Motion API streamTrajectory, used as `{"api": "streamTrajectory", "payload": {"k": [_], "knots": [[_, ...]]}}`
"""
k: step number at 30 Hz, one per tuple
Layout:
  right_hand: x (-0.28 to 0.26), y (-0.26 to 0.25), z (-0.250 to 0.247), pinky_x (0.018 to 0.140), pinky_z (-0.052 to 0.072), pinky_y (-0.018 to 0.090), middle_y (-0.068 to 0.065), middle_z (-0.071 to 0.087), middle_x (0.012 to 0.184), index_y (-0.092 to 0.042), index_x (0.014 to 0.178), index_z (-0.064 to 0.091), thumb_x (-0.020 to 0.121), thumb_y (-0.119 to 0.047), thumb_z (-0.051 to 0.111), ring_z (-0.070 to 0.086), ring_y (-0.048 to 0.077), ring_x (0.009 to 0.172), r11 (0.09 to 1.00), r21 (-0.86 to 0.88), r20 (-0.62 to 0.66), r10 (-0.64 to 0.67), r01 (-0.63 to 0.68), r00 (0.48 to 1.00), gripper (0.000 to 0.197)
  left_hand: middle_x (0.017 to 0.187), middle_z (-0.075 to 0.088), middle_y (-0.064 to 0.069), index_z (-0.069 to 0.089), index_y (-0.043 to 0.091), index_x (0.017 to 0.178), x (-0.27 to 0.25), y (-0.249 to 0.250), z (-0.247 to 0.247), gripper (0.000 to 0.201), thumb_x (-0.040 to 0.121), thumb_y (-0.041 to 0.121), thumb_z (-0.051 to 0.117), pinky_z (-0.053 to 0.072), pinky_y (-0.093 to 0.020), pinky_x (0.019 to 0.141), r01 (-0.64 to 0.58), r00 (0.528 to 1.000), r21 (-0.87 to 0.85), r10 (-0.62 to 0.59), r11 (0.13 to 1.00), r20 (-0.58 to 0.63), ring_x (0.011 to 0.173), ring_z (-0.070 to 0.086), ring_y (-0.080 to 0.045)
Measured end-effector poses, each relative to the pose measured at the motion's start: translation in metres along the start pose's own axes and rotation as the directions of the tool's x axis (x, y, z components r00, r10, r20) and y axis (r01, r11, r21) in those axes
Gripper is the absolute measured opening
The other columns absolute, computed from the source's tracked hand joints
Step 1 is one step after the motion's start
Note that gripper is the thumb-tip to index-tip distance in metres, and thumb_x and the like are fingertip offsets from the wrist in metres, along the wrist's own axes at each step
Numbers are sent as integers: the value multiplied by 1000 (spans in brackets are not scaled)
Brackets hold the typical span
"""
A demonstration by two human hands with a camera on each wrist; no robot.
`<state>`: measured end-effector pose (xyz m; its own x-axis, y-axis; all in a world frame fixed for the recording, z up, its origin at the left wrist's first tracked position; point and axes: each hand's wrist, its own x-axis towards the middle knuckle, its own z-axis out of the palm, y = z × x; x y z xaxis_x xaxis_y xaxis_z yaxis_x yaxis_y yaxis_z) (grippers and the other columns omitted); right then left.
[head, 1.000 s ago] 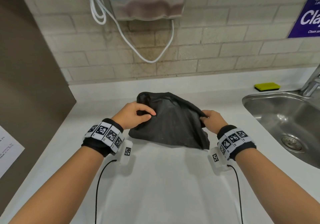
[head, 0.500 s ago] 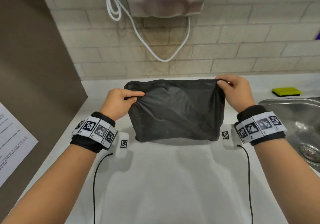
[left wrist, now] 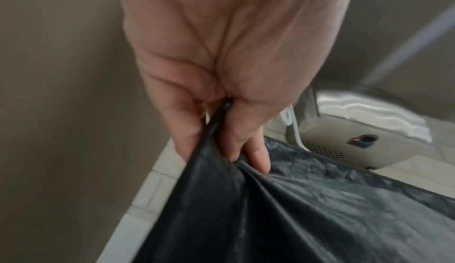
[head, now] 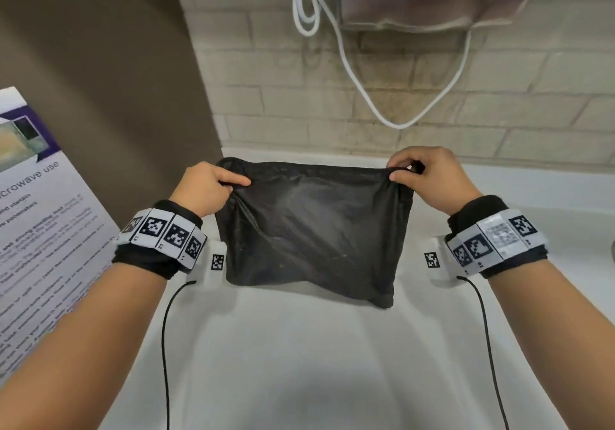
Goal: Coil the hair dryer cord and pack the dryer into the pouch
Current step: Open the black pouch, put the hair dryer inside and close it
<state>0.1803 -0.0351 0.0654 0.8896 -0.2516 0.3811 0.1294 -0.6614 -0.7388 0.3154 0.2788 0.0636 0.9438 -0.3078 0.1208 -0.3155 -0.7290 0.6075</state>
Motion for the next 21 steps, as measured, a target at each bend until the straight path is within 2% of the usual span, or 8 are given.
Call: {"api": "streamTrajectory", "payload": {"k": [2, 4, 7, 9, 11, 15, 19, 21], "knots": [[18, 0, 14, 62, 37, 4, -7, 55, 74, -11, 78, 60, 79, 5, 61, 48, -6, 60, 999, -14, 53, -46, 47, 998, 16, 94, 68, -8, 72, 18, 102, 13, -5, -7, 35, 87, -3, 49, 43, -12, 65, 69, 997, 42, -70, 997, 17, 79, 58, -20], [34, 2, 28, 65, 36, 5, -3, 55, 74, -10, 72, 58, 79, 10, 55, 49, -1, 66, 996, -34, 112, -75, 80, 991, 21, 104, 69, -8, 72, 17, 103, 27, -9, -11, 38, 87, -5, 46, 41, -18, 76, 113, 992, 122, -118, 986, 38, 80, 61, -22], [56, 8, 49, 75, 41, 16, 7, 57, 81, -16, 60, 59, 74, 17, 48, 56, 22, 78, 989, -64, 157, -121, 132, 980, 38, 118, 66, -10, 71, 20, 106, 50, -12, -14, 44, 86, -6, 41, 41, -19, 86, 139, 981, 298, -172, 944, 88, 101, 61, -28], [69, 13, 61, 75, 42, 20, 9, 58, 82, -17, 59, 60, 74, 17, 48, 57, 27, 79, 989, -77, 179, -112, 127, 977, 39, 126, 61, -10, 69, 20, 111, 65, -15, -14, 46, 86, -6, 39, 41, -22, 96, 135, 972, 403, -200, 905, 125, 109, 59, -28], [81, 19, 73, 74, 42, 20, 10, 59, 83, -14, 63, 63, 76, 14, 50, 57, 27, 79, 990, -92, 194, -89, 109, 977, 34, 132, 57, -9, 66, 18, 115, 83, -20, -12, 45, 87, -6, 40, 40, -27, 102, 136, 960, 464, -233, 875, 158, 114, 55, -30], [100, 27, 96, 70, 40, 12, 6, 60, 81, -12, 65, 69, 75, 11, 52, 55, 21, 76, 993, -106, 197, -26, 48, 980, 30, 136, 51, -14, 61, 11, 122, 117, -37, -6, 35, 89, 8, 49, 41, -36, 104, 202, 934, 531, -325, 823, 149, 119, 51, -34], [117, 41, 116, 66, 35, 7, 6, 57, 84, -2, 74, 72, 79, 7, 51, 53, 19, 79, 982, -188, 221, 73, -31, 973, 24, 128, 58, -14, 63, 4, 117, 141, -50, 3, 32, 88, 4, 49, 43, -34, 101, 259, 939, 479, -335, 839, 80, 115, 56, -32], [123, 52, 127, 68, 38, 12, 8, 56, 89, -1, 84, 72, 83, 7, 48, 56, 25, 85, 973, -228, 231, 99, -45, 968, 25, 130, 56, -15, 62, 5, 118, 151, -55, 9, 33, 89, 2, 47, 43, -34, 101, 251, 941, 474, -328, 844, 85, 116, 54, -32]]}}
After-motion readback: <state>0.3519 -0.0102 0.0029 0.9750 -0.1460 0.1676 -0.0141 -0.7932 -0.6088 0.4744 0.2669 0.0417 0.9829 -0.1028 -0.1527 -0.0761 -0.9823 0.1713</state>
